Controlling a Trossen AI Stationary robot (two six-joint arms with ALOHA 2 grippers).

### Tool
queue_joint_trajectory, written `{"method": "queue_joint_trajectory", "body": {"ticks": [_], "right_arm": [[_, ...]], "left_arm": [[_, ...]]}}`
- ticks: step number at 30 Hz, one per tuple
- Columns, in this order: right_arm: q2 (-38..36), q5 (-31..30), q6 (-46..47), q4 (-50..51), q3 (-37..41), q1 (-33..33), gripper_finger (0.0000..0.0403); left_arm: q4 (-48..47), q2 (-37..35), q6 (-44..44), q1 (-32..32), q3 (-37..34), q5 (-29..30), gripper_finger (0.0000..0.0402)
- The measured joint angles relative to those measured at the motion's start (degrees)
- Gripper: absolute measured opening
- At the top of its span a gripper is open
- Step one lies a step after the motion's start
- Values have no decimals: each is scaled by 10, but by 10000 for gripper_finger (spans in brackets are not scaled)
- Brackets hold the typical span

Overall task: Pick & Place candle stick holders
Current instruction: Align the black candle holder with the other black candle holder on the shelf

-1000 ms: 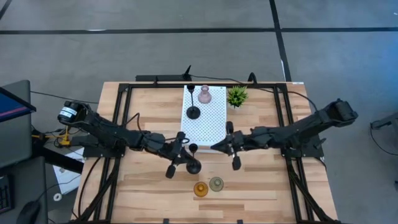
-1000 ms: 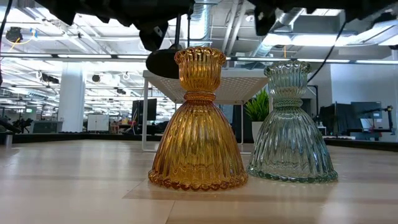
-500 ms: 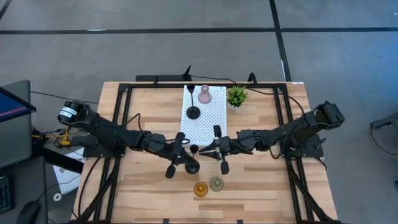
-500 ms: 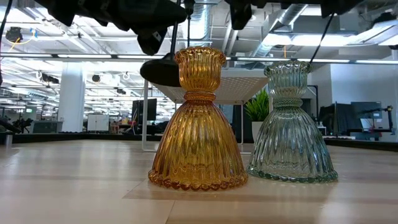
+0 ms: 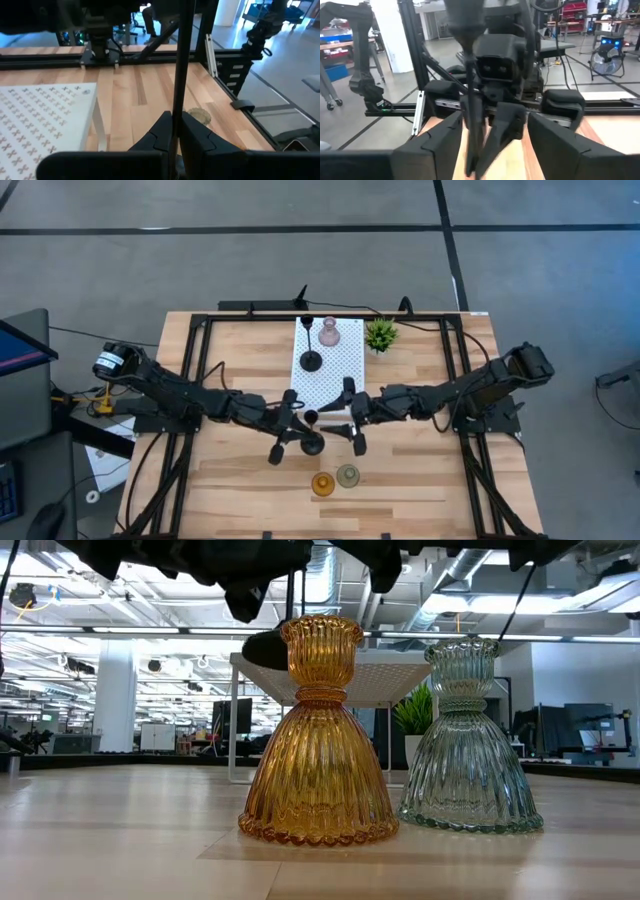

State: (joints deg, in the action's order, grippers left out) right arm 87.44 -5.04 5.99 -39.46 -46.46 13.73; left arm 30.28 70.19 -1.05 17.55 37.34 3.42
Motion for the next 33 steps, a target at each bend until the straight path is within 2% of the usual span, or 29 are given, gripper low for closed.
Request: {"method": "queue_joint_trajectory", "body": {"ticks": [4, 17, 25, 33], "right_arm": [[0, 0, 1, -2, 0, -3, 218], [0, -1, 1, -20, 0, -3, 175], [0, 0, 0, -18, 0, 0, 162], [0, 5, -5, -13, 0, 14, 151]], "left_arm": [[10, 0, 0, 0, 0, 0, 17], [54, 24, 8, -10, 0, 7, 17], [58, 72, 8, -10, 44, 6, 17], [58, 71, 6, -22, 50, 7, 17]]}}
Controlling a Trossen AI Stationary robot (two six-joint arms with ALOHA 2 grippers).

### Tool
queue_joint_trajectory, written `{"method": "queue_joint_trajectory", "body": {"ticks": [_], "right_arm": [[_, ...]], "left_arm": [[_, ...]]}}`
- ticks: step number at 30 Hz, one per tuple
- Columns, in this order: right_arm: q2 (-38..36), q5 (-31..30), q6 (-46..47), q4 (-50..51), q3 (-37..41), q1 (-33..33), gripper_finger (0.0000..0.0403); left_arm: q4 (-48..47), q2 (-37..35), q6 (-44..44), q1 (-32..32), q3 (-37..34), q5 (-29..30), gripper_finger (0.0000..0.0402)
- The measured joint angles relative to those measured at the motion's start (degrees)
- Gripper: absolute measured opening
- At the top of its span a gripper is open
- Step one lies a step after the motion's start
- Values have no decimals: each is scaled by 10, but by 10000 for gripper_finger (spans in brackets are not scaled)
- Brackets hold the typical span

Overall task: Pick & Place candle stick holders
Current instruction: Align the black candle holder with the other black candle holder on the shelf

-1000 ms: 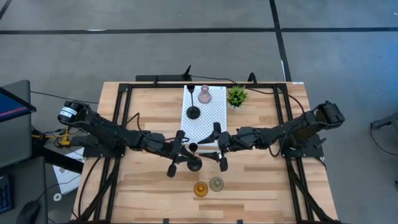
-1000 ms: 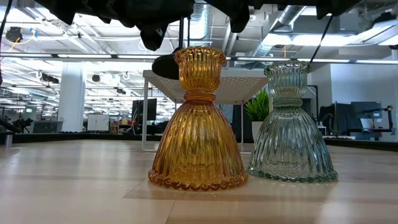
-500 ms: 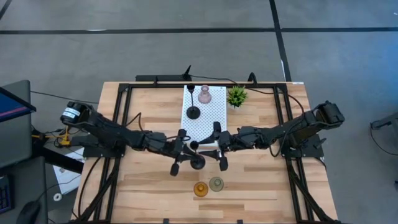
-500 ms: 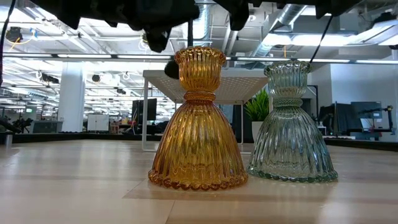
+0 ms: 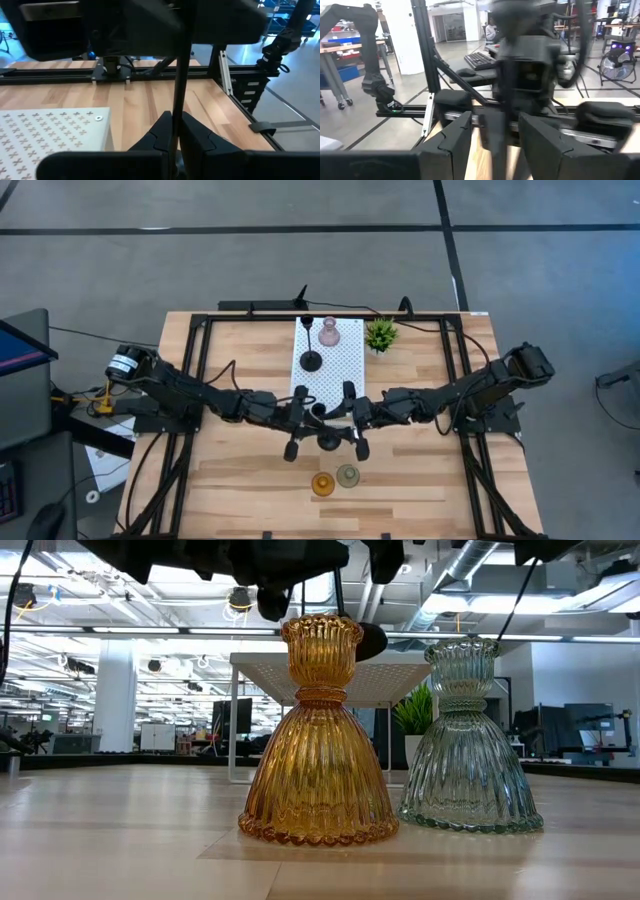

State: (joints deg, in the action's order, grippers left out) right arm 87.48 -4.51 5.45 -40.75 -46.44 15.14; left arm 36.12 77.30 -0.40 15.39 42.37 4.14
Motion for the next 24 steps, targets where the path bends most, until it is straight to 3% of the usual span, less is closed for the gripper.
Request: {"method": "queue_joint_trajectory", "body": {"ticks": [24], "right_arm": [[0, -2, 0, 0, 0, -3, 26]], "left_arm": [[0, 0, -11, -4, 0, -2, 17]]}}
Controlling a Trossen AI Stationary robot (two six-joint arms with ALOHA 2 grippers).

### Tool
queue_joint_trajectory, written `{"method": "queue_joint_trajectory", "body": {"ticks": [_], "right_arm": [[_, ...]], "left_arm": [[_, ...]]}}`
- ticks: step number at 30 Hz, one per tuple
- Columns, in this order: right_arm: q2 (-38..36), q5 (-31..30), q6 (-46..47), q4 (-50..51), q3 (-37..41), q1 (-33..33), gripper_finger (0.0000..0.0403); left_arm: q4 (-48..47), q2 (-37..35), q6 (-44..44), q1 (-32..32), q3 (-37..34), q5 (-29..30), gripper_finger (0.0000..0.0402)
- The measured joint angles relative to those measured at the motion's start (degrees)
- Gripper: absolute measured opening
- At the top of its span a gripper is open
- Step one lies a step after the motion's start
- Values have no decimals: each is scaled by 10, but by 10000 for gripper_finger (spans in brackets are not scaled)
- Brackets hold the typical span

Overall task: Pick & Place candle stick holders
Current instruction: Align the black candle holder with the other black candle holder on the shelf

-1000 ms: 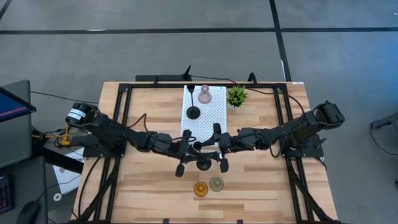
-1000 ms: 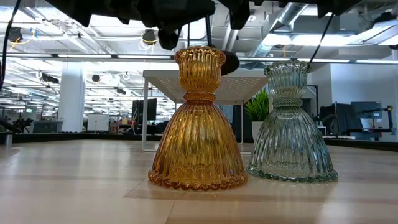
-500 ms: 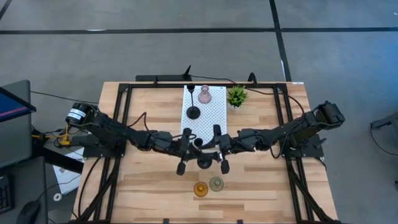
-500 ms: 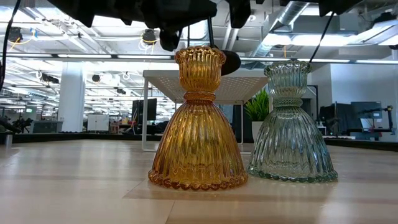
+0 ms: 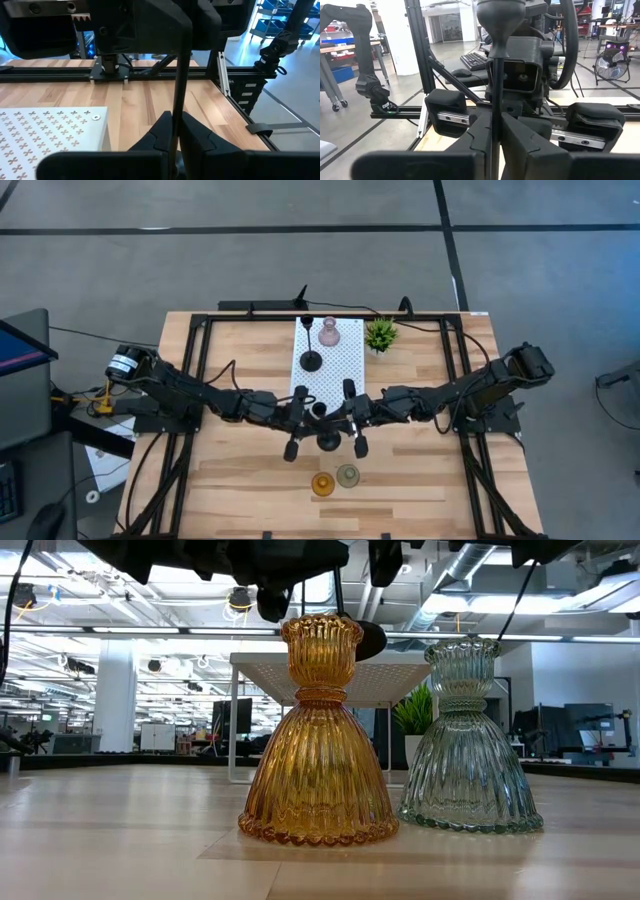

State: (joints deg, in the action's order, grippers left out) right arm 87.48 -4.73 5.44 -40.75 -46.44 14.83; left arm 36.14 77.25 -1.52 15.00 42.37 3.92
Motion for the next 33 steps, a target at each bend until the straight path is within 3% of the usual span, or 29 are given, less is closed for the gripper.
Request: {"method": "queue_joint_trajectory", "body": {"ticks": [10, 25, 33], "right_arm": [[0, 0, -6, 0, 0, 1, 7], [-1, 4, -10, 26, 0, 3, 2], [-16, -1, -9, 52, 0, 17, 1]], "left_arm": [[0, 0, 0, 1, 0, 0, 31], [0, -1, 0, 0, 0, 3, 104], [-59, -75, 0, 1, 0, -20, 137]]}}
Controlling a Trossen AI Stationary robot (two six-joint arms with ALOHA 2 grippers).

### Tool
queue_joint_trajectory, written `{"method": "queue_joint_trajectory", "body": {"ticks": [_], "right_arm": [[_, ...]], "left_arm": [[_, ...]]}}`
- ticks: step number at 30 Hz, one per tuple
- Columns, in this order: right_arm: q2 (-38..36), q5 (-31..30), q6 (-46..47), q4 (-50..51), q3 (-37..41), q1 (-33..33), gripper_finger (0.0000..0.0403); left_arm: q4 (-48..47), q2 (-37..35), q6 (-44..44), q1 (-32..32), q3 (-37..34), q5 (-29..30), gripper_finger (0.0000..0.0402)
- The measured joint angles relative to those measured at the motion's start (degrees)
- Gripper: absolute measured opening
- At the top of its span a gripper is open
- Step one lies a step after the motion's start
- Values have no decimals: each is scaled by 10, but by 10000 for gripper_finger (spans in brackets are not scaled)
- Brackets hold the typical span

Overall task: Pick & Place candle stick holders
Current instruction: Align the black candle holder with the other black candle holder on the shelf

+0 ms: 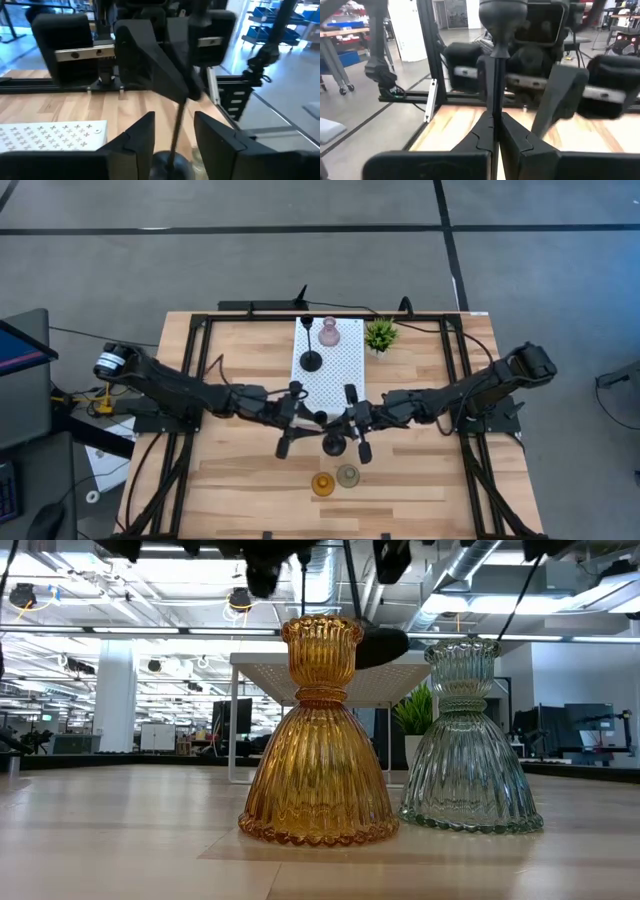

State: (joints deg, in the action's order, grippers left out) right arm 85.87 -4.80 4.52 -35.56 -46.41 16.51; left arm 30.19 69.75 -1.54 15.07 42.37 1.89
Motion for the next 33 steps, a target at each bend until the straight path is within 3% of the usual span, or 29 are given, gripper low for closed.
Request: {"method": "queue_joint_trajectory", "body": {"ticks": [5, 12, 19, 25, 33], "right_arm": [[-45, -64, -25, 60, 1, 19, 0], [-115, -133, -81, 105, 0, 25, 0], [-136, -133, -105, 116, 0, -35, 0], [-135, -93, -106, 122, 0, -94, 0], [-176, -89, -105, 85, 50, -148, 0]], "left_arm": [[-112, -71, 0, 3, 0, -5, 136], [-138, -103, 4, 41, 0, -9, 94], [-160, -105, 45, 106, 0, -7, 11], [-167, -105, 73, 155, 0, 61, 6], [-178, -105, 73, 182, -16, 120, 5]]}}
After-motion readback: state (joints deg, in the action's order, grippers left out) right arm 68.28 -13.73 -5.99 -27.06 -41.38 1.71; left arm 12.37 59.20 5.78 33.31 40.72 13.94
